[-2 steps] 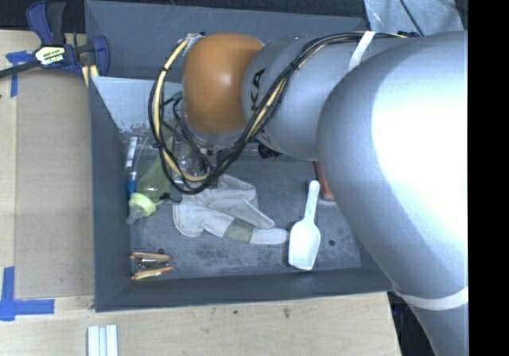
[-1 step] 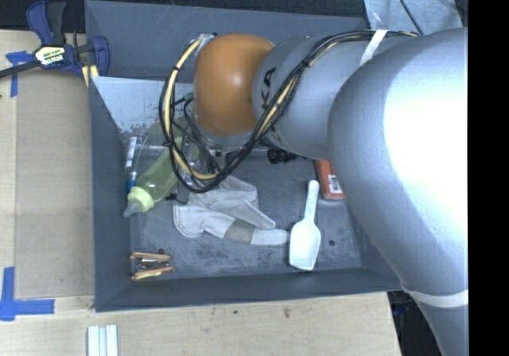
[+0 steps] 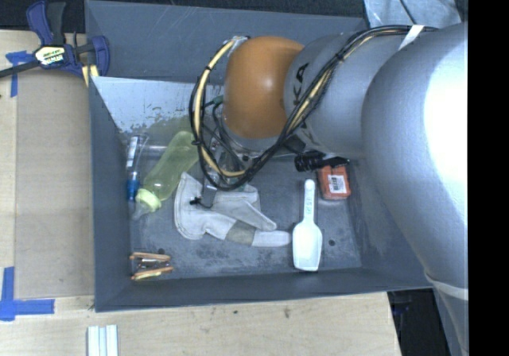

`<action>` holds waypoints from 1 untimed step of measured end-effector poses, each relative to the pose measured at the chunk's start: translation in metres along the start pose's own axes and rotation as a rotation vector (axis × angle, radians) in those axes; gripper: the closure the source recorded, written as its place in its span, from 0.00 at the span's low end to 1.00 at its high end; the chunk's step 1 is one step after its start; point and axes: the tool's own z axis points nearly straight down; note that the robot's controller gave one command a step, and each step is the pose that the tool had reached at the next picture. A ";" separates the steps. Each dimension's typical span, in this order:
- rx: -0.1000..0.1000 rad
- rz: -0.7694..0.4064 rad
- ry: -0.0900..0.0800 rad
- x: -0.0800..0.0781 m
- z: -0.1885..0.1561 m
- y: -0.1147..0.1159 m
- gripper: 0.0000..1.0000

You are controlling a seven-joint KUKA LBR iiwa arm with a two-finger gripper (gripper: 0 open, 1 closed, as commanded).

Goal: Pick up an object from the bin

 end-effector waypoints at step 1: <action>-0.001 0.060 -0.004 -0.012 0.002 -0.013 0.00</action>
Offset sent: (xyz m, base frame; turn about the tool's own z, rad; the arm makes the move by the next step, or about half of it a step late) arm -0.0527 0.0604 -0.0286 -0.2283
